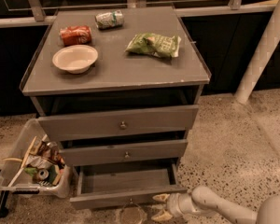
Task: Close bottom drawer
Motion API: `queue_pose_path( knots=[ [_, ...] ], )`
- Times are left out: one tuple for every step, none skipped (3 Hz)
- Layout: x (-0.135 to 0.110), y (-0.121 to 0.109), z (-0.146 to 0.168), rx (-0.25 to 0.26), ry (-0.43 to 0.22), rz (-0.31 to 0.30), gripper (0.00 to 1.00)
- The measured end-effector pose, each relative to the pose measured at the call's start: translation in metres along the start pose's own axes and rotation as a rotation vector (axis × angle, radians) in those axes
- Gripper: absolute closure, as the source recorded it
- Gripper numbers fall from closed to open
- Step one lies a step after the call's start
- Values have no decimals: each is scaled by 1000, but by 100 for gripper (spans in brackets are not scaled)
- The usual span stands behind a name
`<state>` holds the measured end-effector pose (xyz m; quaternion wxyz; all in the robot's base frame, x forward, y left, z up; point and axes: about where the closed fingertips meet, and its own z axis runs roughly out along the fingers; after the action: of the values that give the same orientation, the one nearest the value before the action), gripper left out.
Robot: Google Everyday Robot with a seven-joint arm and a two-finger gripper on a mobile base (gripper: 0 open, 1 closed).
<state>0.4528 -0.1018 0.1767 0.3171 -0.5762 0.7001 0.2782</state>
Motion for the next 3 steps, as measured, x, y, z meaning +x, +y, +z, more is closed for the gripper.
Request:
queue_pose_path(
  knots=[
    [-1, -35, -6, 50, -27, -23, 61],
    [0, -88, -20, 131, 35, -59, 84],
    [0, -86, -20, 131, 35, -59, 100]
  ],
)
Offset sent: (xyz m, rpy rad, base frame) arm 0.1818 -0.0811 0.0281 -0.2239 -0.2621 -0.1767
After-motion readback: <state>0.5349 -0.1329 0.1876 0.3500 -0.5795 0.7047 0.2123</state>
